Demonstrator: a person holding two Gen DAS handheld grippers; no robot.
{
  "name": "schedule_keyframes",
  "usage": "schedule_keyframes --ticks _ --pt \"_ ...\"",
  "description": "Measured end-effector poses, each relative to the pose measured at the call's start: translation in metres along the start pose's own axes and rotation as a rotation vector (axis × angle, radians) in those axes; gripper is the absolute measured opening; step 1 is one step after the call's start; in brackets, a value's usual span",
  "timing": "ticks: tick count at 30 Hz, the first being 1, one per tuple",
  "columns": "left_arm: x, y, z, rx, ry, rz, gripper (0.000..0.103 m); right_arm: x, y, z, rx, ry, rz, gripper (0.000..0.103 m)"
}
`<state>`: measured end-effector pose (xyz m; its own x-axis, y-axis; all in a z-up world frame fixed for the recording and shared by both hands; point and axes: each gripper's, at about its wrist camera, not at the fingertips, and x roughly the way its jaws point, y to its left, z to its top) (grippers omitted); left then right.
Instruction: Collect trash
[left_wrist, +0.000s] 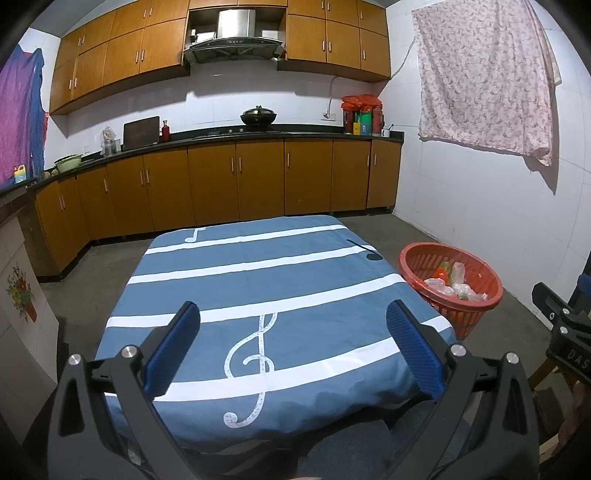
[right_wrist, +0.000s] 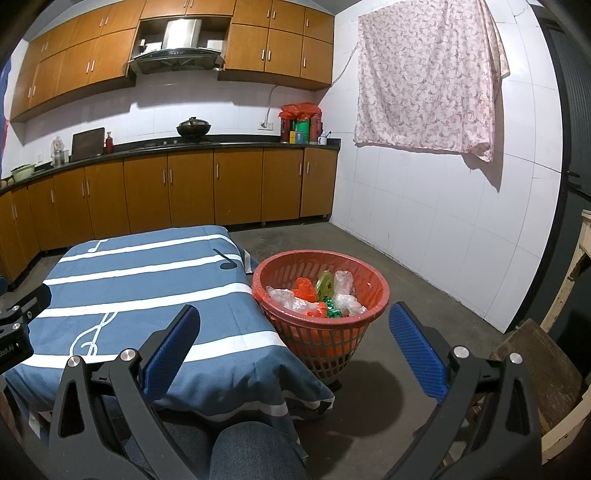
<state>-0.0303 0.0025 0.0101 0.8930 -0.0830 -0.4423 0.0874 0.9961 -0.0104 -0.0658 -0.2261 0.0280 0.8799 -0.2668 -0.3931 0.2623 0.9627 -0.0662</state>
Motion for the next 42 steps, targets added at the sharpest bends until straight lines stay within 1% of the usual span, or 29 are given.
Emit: schedule_keyframes --ticks 42 --pt "-0.0035 -0.0032 -0.0010 -0.009 0.004 -0.001 0.099 -0.0004 0.0003 0.0004 0.001 0.002 -0.001 0.101"
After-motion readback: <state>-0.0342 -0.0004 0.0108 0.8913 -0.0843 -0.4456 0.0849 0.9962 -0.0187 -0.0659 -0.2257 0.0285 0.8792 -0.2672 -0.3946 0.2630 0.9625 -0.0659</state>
